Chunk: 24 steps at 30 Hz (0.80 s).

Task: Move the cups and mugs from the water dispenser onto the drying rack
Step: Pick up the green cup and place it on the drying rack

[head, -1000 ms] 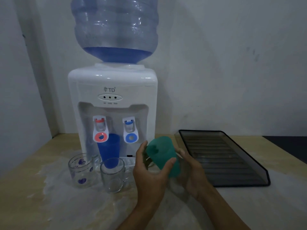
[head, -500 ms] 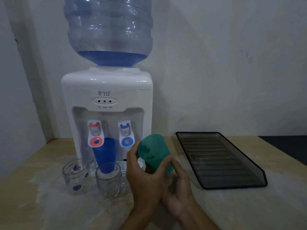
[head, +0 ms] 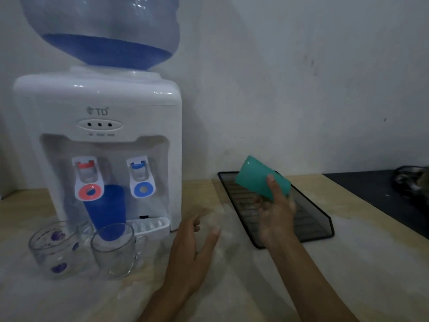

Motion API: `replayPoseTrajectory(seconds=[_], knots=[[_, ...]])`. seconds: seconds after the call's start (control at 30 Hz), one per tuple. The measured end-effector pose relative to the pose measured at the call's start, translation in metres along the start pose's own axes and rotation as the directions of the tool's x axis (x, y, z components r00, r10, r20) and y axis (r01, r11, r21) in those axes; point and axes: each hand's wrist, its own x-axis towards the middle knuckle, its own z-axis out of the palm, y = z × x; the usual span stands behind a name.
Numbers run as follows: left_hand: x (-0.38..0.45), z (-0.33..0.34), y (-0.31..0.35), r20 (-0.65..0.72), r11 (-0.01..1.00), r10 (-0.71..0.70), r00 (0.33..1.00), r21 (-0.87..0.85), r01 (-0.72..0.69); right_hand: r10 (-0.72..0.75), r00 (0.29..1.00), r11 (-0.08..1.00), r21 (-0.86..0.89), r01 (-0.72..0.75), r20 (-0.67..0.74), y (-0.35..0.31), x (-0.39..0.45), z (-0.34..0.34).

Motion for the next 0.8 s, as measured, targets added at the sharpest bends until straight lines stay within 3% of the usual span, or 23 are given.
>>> replayPoseTrajectory(seconds=[0.07,0.17,0.27,0.37,0.5,0.57,0.8], knots=[[0.002,0.000,-0.003,0.054,1.000,-0.022,0.998,0.018,0.021,-0.159,0.981,0.977,-0.159,0.141,-0.108,-0.007,0.013,-0.009],[0.004,0.001,-0.007,0.096,0.998,-0.009,0.995,0.063,0.003,-0.266,0.947,0.937,-0.279,0.211,-0.177,-0.023,0.032,-0.020],[0.003,0.004,-0.009,0.139,0.994,-0.003,0.990,0.111,-0.012,-0.325,0.939,0.867,-0.431,0.249,-0.111,-0.034,0.056,-0.023],[0.004,0.005,-0.012,0.153,0.992,-0.014,0.988,0.129,-0.006,-0.357,0.934,0.675,-0.691,0.258,0.000,-0.035,0.093,-0.017],[0.005,0.005,-0.015,0.158,0.987,-0.020,0.987,0.163,-0.006,-0.302,0.941,0.349,-0.900,0.261,0.156,-0.032,0.149,-0.010],[0.006,0.006,-0.016,0.152,0.982,-0.003,0.988,0.187,-0.026,-0.254,0.948,0.239,-0.938,0.251,0.189,-0.028,0.174,-0.008],[0.007,0.006,-0.017,0.136,0.981,0.006,0.991,0.193,-0.032,-0.204,0.960,0.059,-0.976,0.210,0.194,-0.004,0.219,-0.007]])
